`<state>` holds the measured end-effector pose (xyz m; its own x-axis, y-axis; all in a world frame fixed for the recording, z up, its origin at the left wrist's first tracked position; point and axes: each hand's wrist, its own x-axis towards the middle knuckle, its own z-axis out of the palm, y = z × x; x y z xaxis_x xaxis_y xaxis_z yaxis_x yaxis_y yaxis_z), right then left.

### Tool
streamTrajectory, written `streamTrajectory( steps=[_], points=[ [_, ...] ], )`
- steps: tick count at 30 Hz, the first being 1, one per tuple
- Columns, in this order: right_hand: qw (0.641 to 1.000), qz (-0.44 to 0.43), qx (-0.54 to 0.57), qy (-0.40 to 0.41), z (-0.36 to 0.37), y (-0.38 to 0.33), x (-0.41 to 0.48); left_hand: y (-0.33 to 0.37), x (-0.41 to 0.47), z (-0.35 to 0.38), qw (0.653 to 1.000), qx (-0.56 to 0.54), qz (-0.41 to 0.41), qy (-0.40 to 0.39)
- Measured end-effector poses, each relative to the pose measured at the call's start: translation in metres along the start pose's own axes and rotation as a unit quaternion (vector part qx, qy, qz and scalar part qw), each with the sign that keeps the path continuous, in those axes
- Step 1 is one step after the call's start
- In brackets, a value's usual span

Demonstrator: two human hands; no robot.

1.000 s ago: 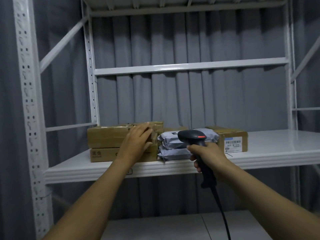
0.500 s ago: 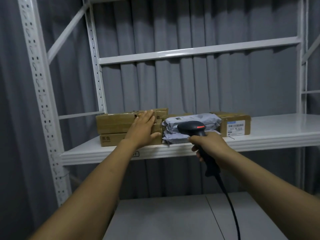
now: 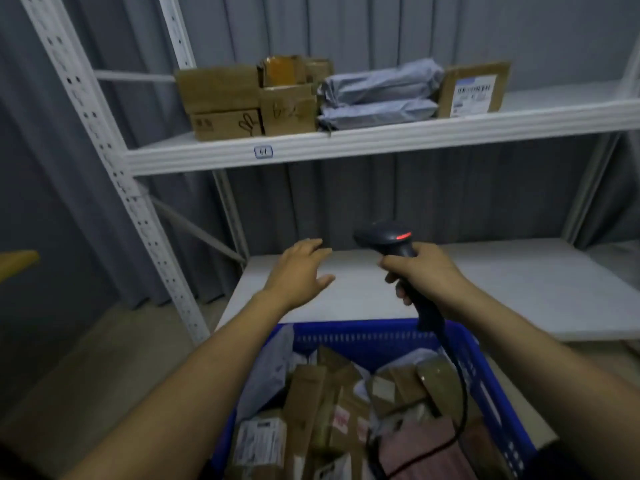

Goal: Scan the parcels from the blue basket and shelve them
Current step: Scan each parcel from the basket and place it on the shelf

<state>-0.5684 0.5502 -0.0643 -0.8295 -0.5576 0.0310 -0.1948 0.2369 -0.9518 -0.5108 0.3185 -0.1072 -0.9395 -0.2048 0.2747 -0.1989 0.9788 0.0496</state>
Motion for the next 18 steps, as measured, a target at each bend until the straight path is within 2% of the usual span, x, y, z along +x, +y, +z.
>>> streamTrajectory(
  steps=[4, 8, 13, 18],
  points=[
    [0.998, 0.036, -0.059, -0.014, 0.021, 0.063, -0.015, 0.006, -0.047, 0.067, 0.996, -0.007, -0.039, -0.076],
    [0.991, 0.081, -0.105, -0.033, 0.038, 0.116, -0.019, 0.000, -0.093, 0.125, 0.982, -0.077, -0.119, -0.127],
    [0.986, 0.119, -0.102, -0.062, 0.056, 0.168, -0.008, -0.033, -0.122, 0.164, 0.970, -0.006, -0.182, -0.159],
    [0.980, 0.099, -0.131, -0.110, 0.074, 0.183, 0.010, -0.059, -0.124, 0.190, 0.941, 0.012, -0.262, -0.213]
  ],
)
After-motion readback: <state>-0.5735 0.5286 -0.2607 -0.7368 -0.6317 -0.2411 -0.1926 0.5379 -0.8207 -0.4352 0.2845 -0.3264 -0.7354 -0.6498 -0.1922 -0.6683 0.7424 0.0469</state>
